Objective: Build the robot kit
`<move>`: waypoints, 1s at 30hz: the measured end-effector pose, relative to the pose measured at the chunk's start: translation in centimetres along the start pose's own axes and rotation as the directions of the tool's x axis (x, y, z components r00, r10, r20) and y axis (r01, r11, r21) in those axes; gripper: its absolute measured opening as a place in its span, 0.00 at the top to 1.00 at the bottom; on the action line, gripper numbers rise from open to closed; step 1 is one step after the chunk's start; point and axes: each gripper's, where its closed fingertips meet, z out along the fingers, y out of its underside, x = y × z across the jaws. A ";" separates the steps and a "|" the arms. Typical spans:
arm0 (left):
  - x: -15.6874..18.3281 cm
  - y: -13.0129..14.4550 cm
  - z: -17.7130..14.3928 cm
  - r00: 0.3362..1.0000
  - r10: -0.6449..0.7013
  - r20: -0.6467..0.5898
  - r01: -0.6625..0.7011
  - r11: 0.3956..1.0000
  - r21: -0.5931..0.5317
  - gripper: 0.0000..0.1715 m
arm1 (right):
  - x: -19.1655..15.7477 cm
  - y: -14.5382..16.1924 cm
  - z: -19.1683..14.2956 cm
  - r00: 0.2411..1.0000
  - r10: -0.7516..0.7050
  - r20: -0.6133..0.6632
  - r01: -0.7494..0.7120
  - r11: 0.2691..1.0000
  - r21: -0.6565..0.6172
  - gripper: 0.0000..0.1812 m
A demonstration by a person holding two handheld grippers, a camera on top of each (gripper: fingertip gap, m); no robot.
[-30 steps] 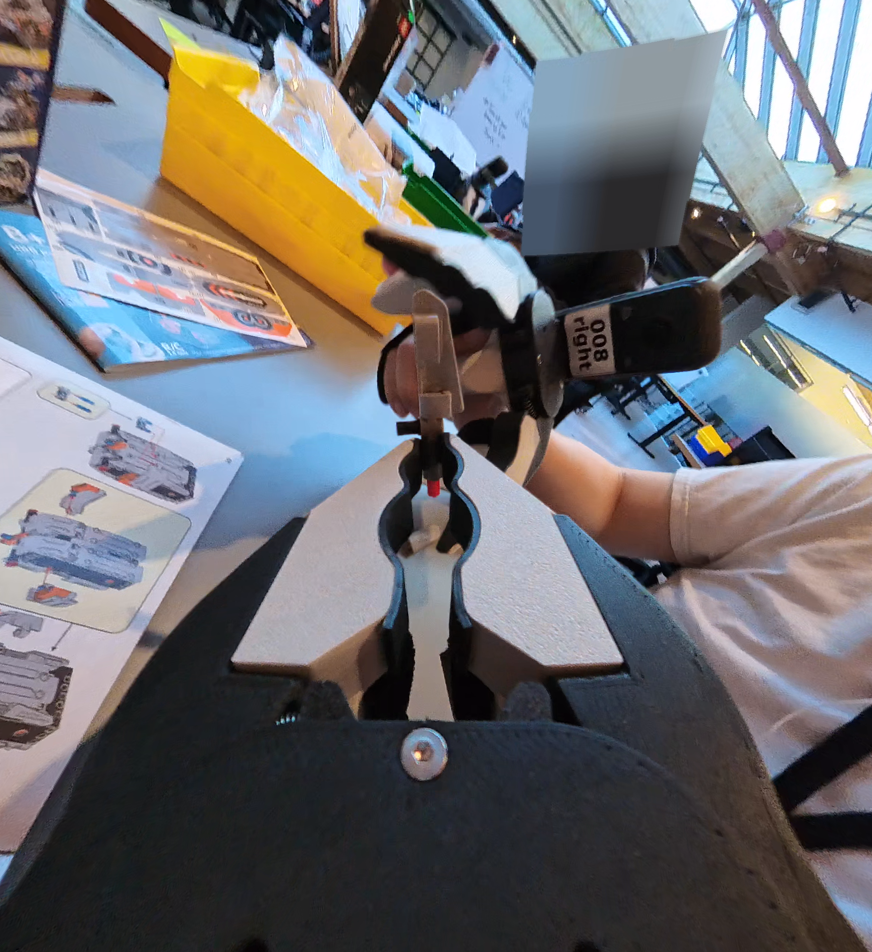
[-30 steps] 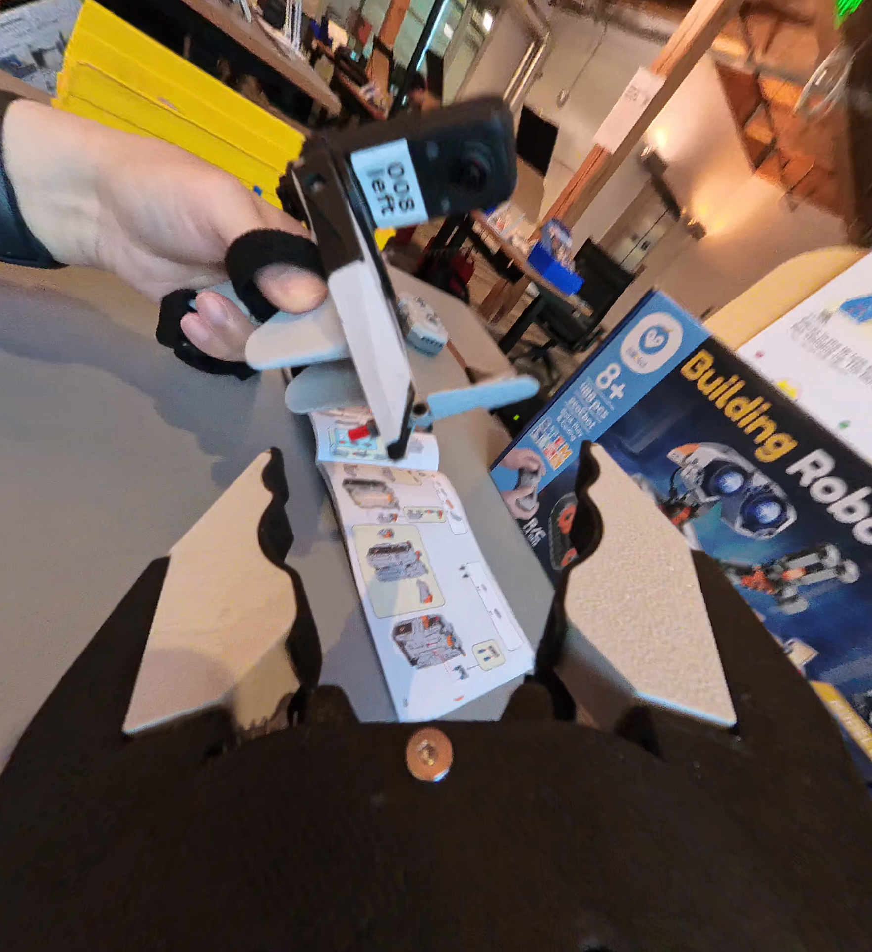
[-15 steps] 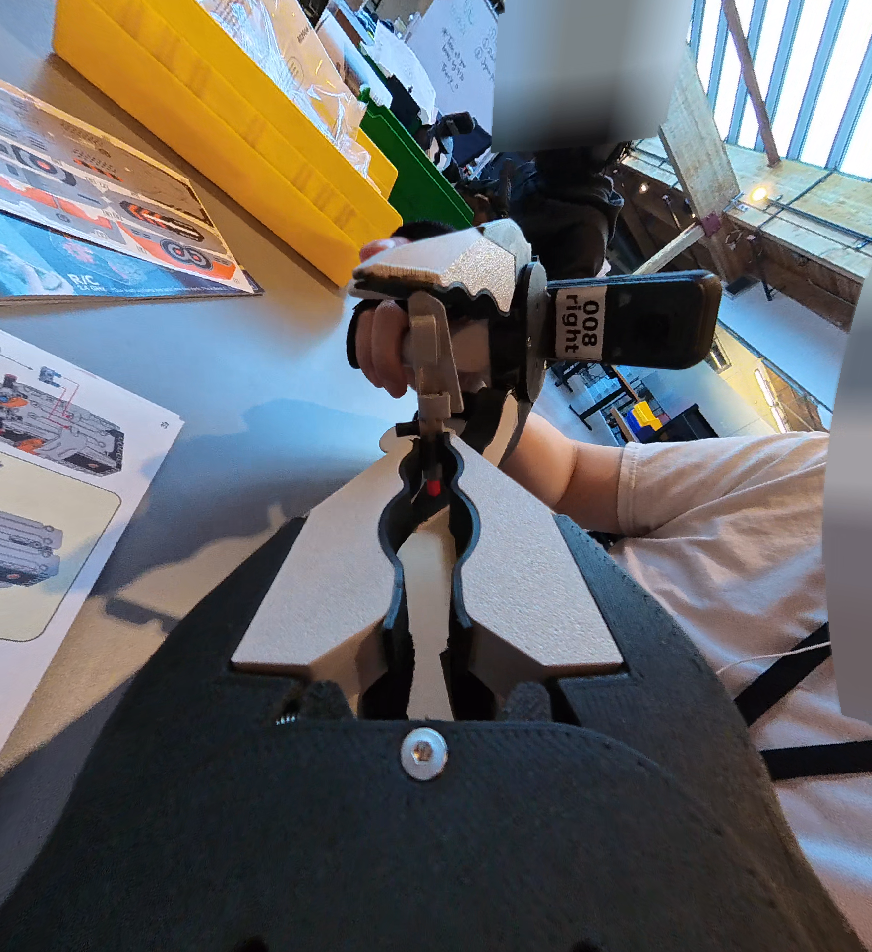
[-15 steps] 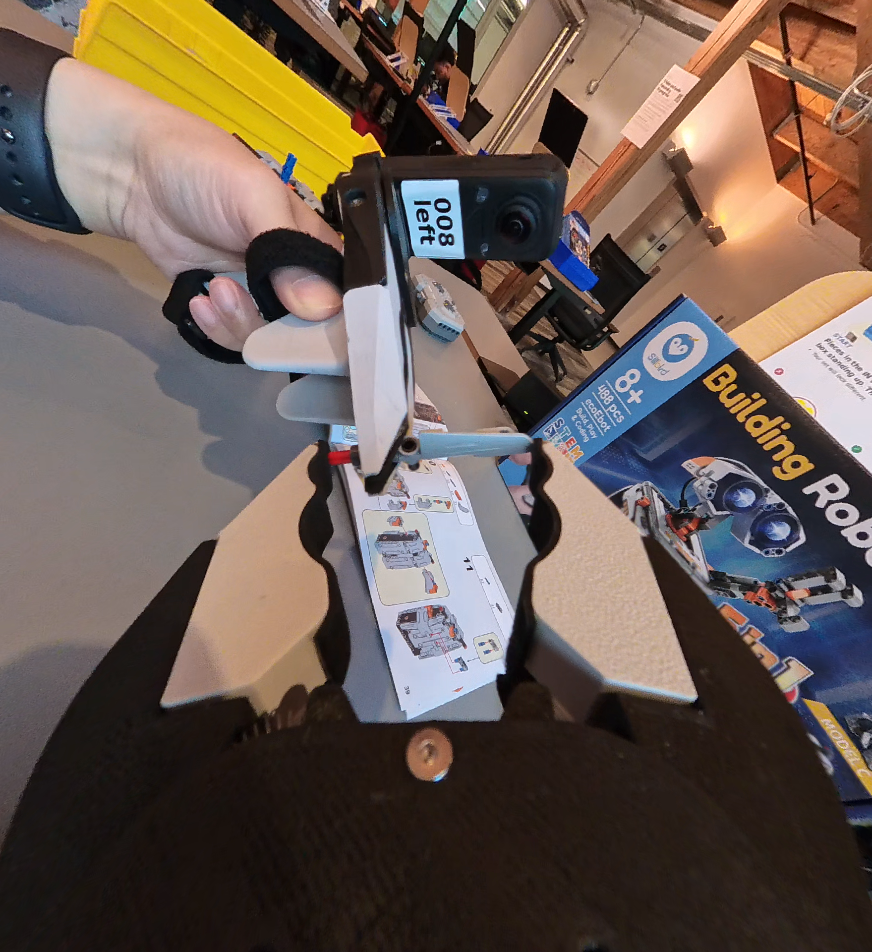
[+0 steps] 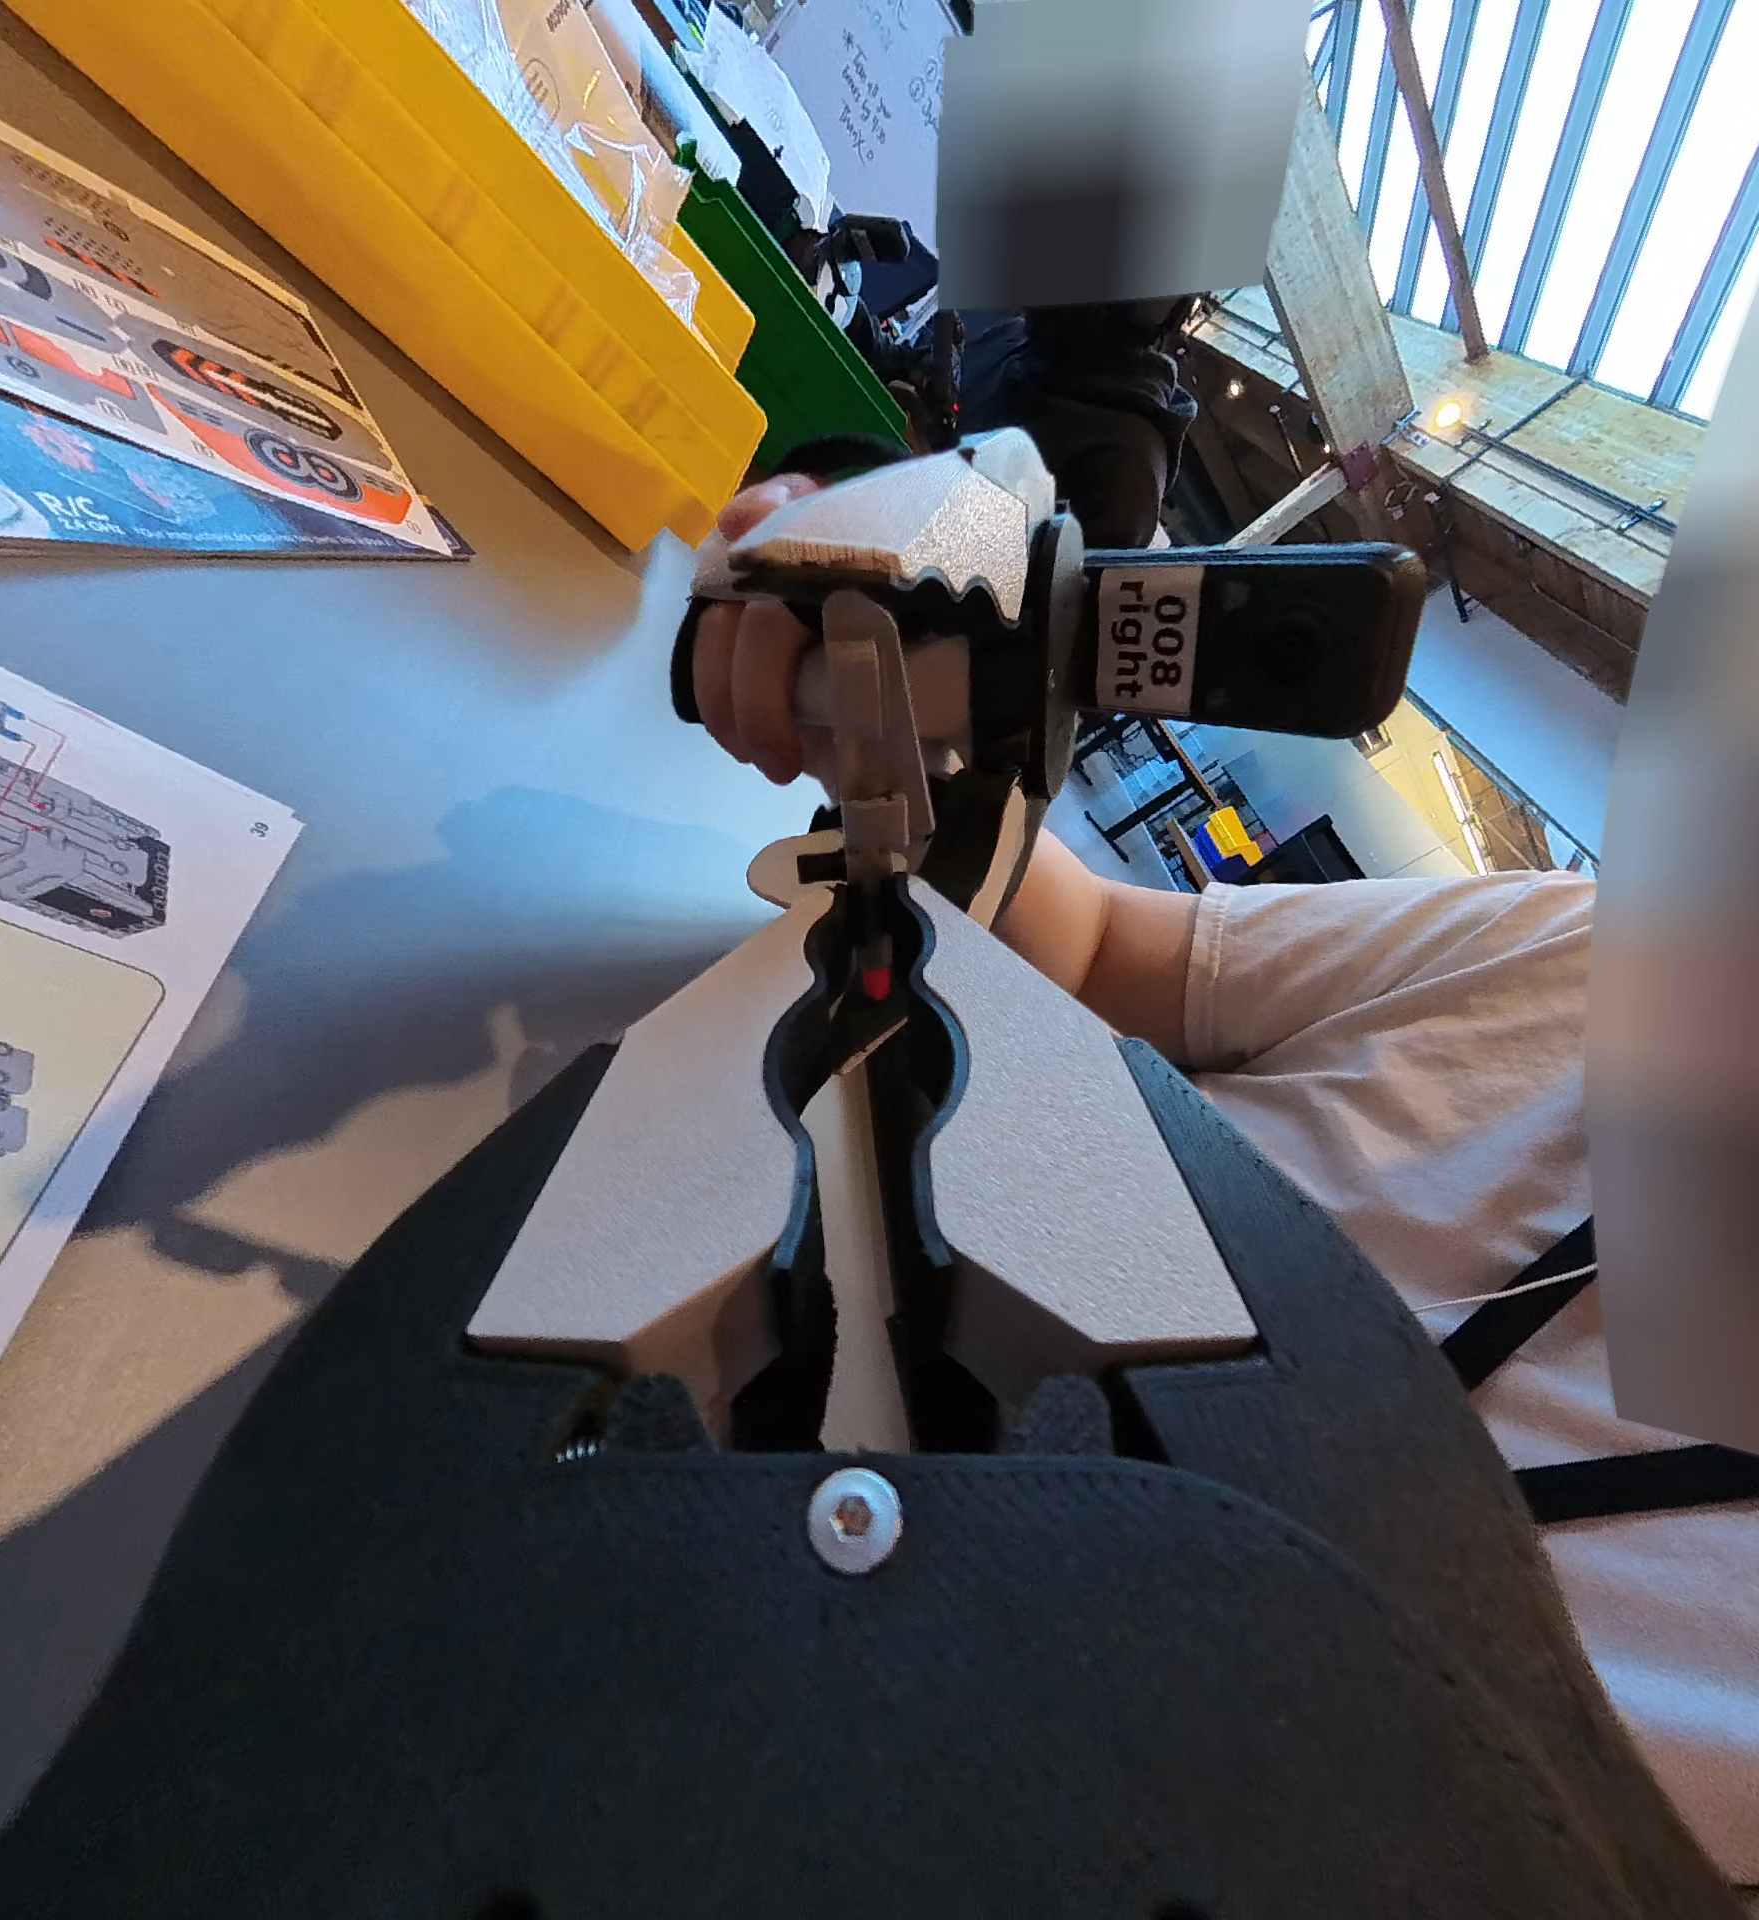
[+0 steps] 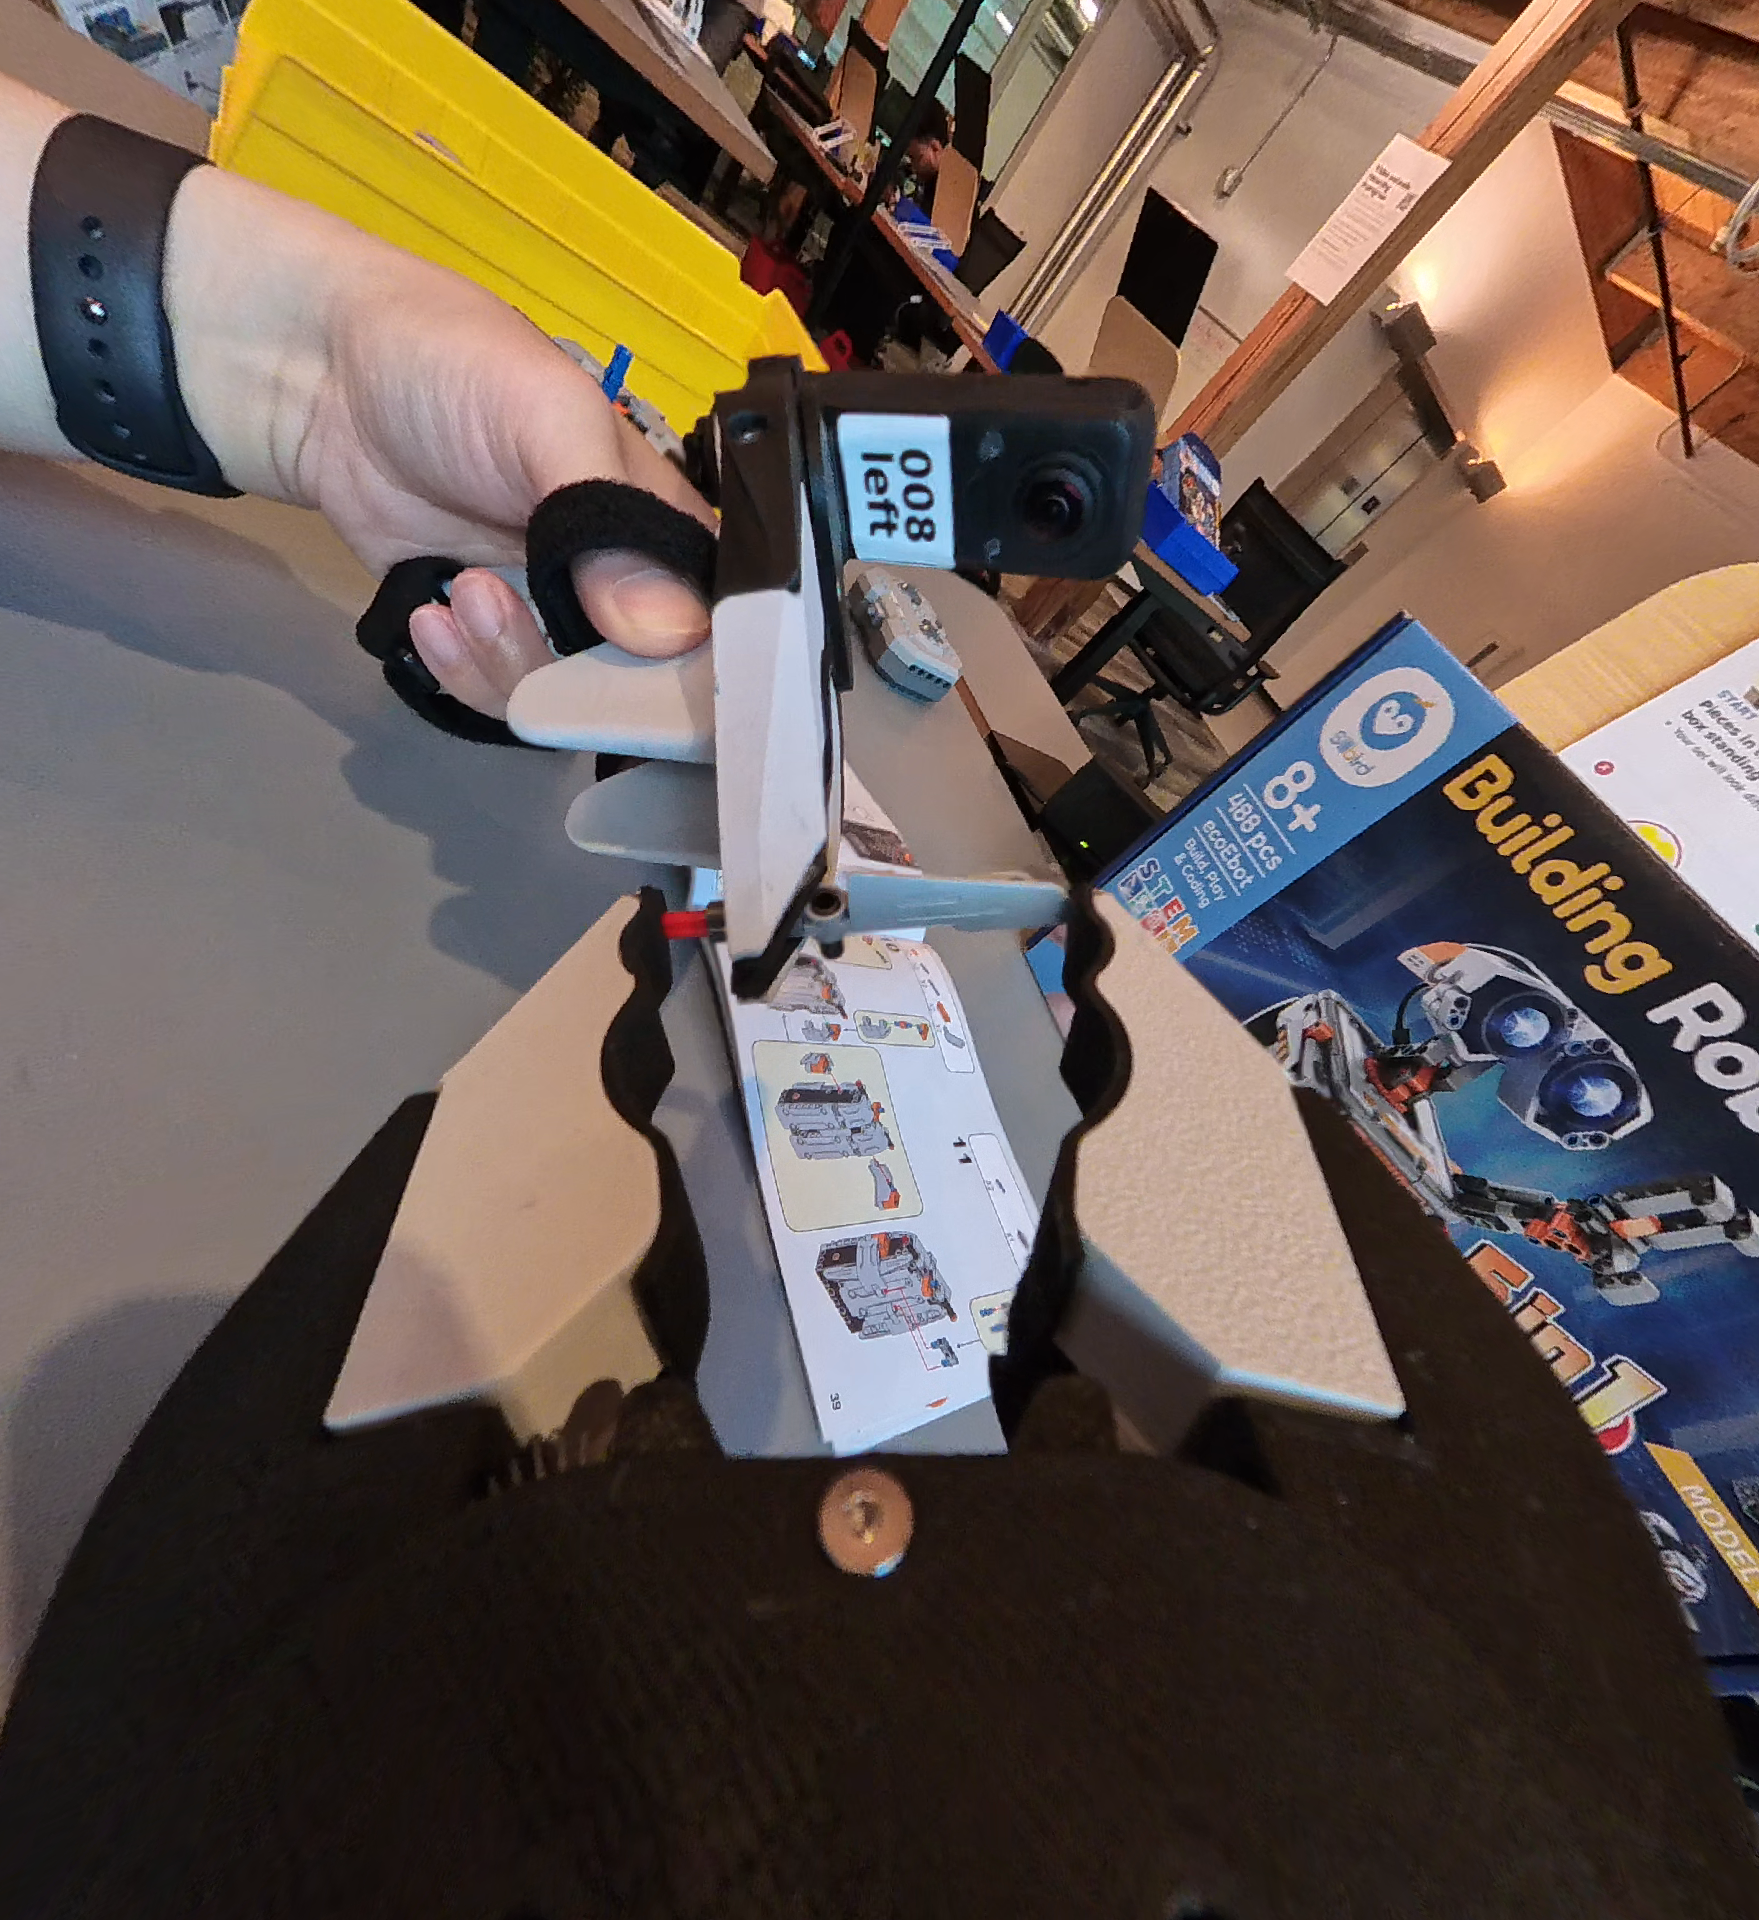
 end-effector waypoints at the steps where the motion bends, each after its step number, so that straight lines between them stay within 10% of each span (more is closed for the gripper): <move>1: -0.1 0.1 0.0 1.000 -0.002 0.002 0.002 1.000 -0.005 0.97 | -0.1 0.1 0.0 1.000 0.002 0.010 -0.002 1.000 -0.009 0.58; 7: -0.4 -0.3 -0.2 1.000 0.006 0.030 -0.007 1.000 0.016 0.97 | 0.1 0.2 0.2 0.999 0.044 0.002 -0.044 0.999 0.001 0.57; 10: -4.0 -1.0 -1.1 0.943 0.115 0.313 -0.126 0.992 0.014 0.97 | 0.3 1.3 0.0 0.981 0.192 0.037 -0.192 0.981 -0.013 0.48; 15: -7.2 -2.7 -3.2 0.615 0.383 0.689 -0.389 0.908 -0.157 0.97 | 4.5 3.0 -0.8 0.638 0.768 0.051 -0.770 0.636 0.053 0.66; 20: -7.6 -3.1 -3.2 0.493 0.427 0.758 -0.433 0.876 -0.211 0.97 | 5.1 3.9 -0.1 0.433 0.901 0.039 -0.898 0.427 0.106 0.87; 30: -8.9 -2.4 -3.4 0.460 0.422 0.781 -0.383 0.888 -0.254 0.97 | 4.4 4.5 0.9 0.460 0.888 -0.029 -0.885 0.461 0.068 0.79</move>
